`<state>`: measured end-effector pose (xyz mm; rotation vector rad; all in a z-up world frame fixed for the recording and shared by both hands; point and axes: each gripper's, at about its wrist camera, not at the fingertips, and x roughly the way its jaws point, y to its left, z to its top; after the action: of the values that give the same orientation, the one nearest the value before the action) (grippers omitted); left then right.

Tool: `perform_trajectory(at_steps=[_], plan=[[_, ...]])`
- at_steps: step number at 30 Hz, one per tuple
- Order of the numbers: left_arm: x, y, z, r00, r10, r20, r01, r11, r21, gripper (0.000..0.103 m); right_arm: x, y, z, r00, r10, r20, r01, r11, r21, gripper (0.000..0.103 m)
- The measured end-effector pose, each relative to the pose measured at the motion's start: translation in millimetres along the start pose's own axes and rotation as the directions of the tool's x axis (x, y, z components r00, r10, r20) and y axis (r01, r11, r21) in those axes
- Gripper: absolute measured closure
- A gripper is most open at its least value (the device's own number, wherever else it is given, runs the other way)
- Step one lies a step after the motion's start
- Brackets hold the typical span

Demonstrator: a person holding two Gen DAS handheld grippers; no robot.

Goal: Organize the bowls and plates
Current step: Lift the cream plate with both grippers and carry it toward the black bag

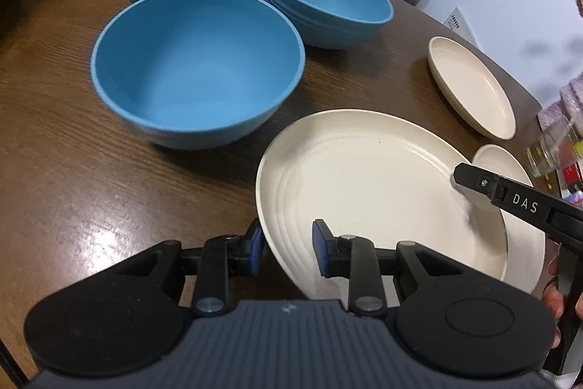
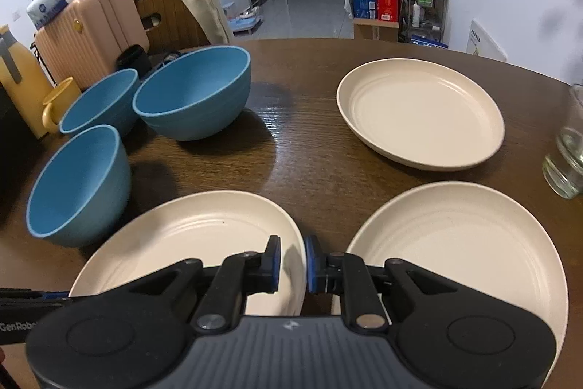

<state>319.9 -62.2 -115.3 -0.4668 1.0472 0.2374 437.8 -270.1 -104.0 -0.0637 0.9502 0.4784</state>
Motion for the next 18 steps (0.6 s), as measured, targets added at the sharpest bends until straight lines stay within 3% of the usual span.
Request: perform_trajectory(at_steps=[18], plan=[[-68.5, 21.3, -62.7, 0.995, 0.027, 0.092, -0.028, 0.999, 0.017, 0.074, -70.5, 29.4, -61.7, 0.996, 0.047, 0.076, -0.049, 0.999, 0.016, 0.089]])
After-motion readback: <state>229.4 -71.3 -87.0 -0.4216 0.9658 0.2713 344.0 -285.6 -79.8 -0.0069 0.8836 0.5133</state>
